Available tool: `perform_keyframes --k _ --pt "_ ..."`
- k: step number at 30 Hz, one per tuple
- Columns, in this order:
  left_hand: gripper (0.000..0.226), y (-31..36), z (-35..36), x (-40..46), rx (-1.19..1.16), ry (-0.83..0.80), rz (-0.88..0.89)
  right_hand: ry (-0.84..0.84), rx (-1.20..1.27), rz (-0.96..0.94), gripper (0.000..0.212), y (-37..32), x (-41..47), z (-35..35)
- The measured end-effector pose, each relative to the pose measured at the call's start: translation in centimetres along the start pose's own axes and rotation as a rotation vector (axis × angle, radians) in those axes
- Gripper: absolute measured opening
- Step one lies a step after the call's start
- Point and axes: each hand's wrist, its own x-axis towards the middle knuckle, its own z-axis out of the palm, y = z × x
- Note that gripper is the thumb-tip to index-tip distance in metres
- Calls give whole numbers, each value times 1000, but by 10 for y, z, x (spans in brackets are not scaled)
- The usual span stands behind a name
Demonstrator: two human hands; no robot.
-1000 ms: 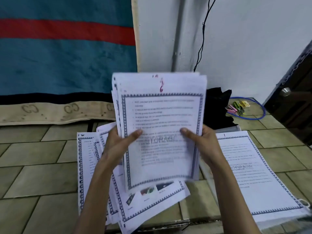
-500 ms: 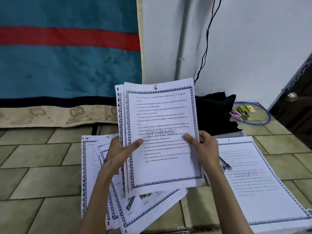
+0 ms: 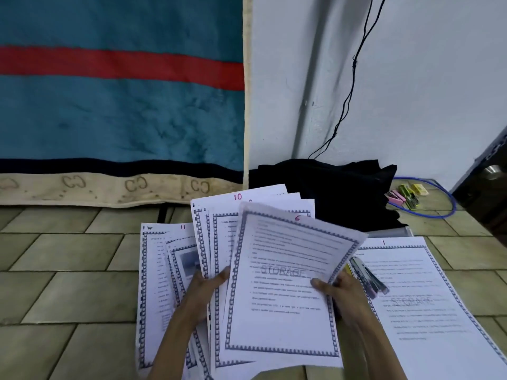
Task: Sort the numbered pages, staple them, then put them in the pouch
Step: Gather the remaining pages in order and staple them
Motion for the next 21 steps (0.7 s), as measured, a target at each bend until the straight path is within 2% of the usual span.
perform_keyframes --k 2,4,9,12,15,16,18,19,21 --pt "33 -3 -1 4 30 9 3 -31 -20 -1 37 -1 2 4" --pt "35 -4 -1 5 28 18 3 24 -79 -34 40 0 3 9" --pt "44 -3 0 7 -123 14 -5 129 -90 -46 20 9 7 11" --pt "41 2 4 4 -89 92 173 153 7 -21 17 16 5 8" --pt "52 4 7 4 -20 186 338 133 54 -26 48 19 3 8" --pt "49 4 8 5 14 203 373 122 66 -24 48 19 4 8" --pt "40 8 10 3 76 205 405 100 88 -16 33 19 5 7" --pt "35 11 12 2 77 195 399 91 89 -14 36 20 6 6" --pt "33 15 12 3 76 183 367 58 90 -29 65 23 7 5"
